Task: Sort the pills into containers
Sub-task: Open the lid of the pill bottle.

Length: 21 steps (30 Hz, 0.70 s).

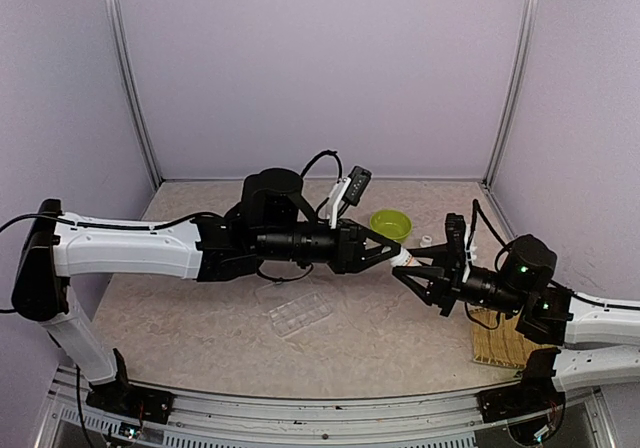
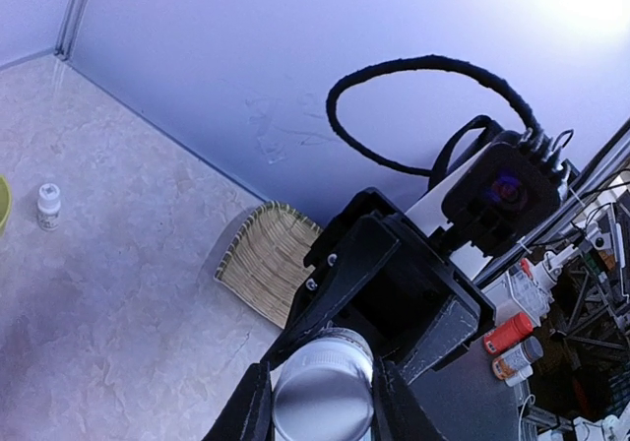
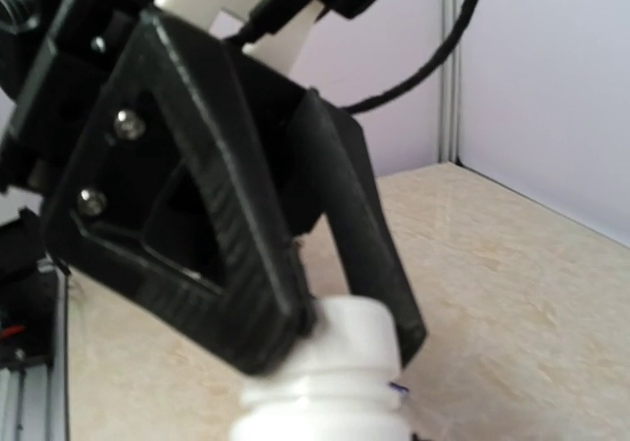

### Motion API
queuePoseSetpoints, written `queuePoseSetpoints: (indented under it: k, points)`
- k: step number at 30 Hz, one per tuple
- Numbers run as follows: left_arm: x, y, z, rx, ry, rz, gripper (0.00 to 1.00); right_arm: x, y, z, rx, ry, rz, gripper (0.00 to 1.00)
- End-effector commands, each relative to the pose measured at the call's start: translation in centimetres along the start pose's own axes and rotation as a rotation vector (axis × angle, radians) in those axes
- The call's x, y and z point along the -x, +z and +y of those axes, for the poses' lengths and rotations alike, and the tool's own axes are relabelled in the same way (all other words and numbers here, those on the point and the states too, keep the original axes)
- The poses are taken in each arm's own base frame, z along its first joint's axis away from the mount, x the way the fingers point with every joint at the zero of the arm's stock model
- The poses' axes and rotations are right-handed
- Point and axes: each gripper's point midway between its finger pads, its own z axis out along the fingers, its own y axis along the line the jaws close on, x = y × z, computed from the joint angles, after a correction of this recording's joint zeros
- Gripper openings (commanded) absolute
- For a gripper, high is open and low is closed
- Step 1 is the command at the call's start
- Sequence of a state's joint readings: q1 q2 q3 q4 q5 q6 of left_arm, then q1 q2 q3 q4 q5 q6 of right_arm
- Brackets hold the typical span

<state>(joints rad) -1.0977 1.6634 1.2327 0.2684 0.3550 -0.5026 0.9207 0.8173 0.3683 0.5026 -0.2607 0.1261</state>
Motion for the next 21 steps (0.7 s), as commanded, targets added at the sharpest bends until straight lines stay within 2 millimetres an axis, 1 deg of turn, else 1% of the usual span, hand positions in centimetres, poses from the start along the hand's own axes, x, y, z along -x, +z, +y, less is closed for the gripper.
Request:
queuePoseSetpoints:
  k: [1, 5, 8, 10, 13, 18, 21]
  points:
    - [1.8, -0.4, 3.5, 0.182, -0.071, -0.042, 0.23, 0.5, -0.4, 0.2, -0.005, -0.074, 0.02, 0.0]
    - [1.9, -0.3, 4.5, 0.256, -0.099, -0.03, 0.23, 0.0, -0.8, -0.2, -0.033, -0.081, 0.021, 0.0]
    - [1.8, -0.3, 5.1, 0.315, -0.126, -0.034, 0.23, -0.5, -0.6, -0.6, -0.05, -0.091, 0.04, 0.0]
    - [1.9, -0.2, 5.3, 0.333, -0.154, -0.04, 0.23, -0.8, -0.4, -0.7, -0.057, -0.099, 0.056, 0.0]
    - [2.1, -0.1, 5.4, 0.344, -0.185, -0.052, 0.23, -0.8, -0.3, -0.9, -0.067, -0.111, 0.049, 0.0]
    - [3.6, -0.7, 5.0, 0.343, -0.186, -0.115, 0.24, -0.9, -0.5, -0.8, -0.06, -0.108, 0.025, 0.0]
    - [3.9, -1.0, 5.4, 0.361, -0.17, -0.123, 0.24, -1.1, -0.5, -0.8, -0.059, -0.101, 0.029, 0.0]
